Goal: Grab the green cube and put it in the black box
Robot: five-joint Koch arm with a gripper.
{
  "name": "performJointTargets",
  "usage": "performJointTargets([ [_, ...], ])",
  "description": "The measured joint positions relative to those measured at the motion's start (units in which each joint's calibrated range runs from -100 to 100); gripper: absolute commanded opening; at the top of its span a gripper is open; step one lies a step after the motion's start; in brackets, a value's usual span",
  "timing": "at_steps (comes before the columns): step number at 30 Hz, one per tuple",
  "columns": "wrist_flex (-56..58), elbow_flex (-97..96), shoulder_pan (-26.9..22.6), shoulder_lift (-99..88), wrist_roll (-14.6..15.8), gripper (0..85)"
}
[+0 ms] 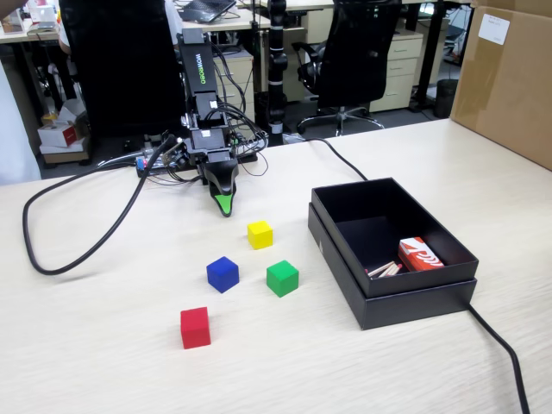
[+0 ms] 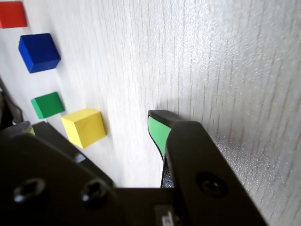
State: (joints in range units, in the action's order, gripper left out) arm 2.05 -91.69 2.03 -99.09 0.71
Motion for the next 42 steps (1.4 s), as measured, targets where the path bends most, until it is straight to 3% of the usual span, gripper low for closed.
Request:
performJointTargets([
  [17,30.20,32.59,0.39,11.26,0.10,47.7],
  [26,45.76,71.75,-1.12,45.95,-1.71,47.6],
  [36,45.84,96.67,-3.22,83.88,-4.30,47.5],
  [42,45.84,99.86,-3.52,96.57,-4.49,47.5],
])
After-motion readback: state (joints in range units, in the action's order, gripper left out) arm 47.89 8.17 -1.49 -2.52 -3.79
